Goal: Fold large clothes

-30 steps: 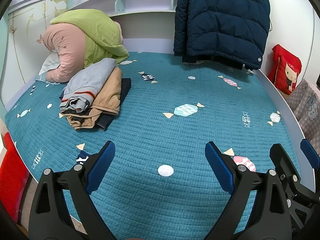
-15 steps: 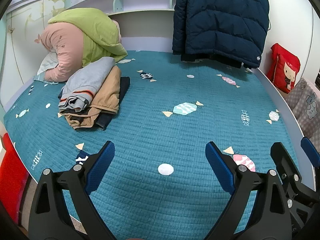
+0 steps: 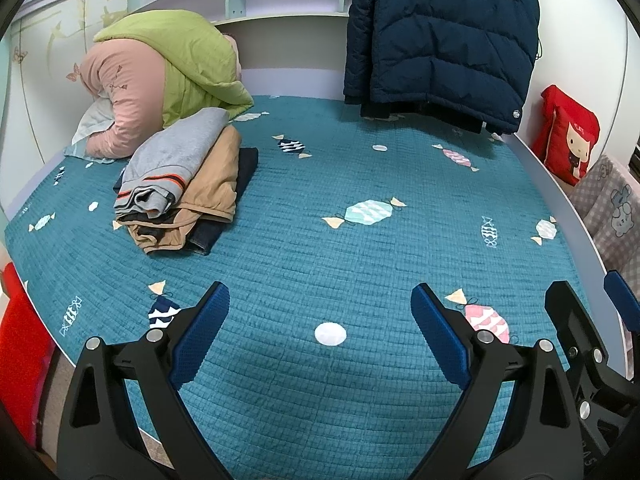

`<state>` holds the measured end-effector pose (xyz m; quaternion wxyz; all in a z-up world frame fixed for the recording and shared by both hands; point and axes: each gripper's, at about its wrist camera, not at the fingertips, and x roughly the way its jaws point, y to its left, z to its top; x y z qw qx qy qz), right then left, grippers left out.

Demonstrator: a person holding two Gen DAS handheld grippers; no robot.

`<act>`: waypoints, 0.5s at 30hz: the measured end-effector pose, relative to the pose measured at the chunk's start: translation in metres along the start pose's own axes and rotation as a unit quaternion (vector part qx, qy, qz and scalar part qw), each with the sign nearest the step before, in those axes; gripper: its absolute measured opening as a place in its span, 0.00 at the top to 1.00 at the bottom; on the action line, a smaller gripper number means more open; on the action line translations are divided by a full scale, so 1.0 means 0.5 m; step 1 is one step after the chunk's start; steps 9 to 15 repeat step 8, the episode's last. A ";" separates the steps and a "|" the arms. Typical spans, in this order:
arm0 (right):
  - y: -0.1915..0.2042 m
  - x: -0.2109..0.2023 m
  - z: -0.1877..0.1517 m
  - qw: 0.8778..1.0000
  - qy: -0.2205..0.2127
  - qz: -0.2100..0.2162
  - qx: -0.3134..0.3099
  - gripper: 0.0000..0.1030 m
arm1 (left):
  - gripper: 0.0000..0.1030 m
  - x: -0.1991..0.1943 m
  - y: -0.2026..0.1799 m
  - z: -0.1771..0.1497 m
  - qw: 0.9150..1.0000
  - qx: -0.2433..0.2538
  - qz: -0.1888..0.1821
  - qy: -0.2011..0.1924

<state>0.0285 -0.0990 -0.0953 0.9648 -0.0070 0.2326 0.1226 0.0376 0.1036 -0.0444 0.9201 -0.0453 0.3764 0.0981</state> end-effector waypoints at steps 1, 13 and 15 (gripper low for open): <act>0.001 -0.001 0.000 1.000 0.000 0.000 0.000 0.09 | 0.10 -0.001 -0.002 0.000 1.000 0.000 0.002 0.000; 0.004 -0.003 -0.001 1.000 0.001 -0.001 0.002 0.09 | 0.10 0.000 -0.002 -0.003 1.000 0.002 0.001 0.001; 0.004 -0.003 -0.001 1.000 0.001 -0.001 0.002 0.09 | 0.10 0.000 -0.002 -0.003 1.000 0.002 0.001 0.001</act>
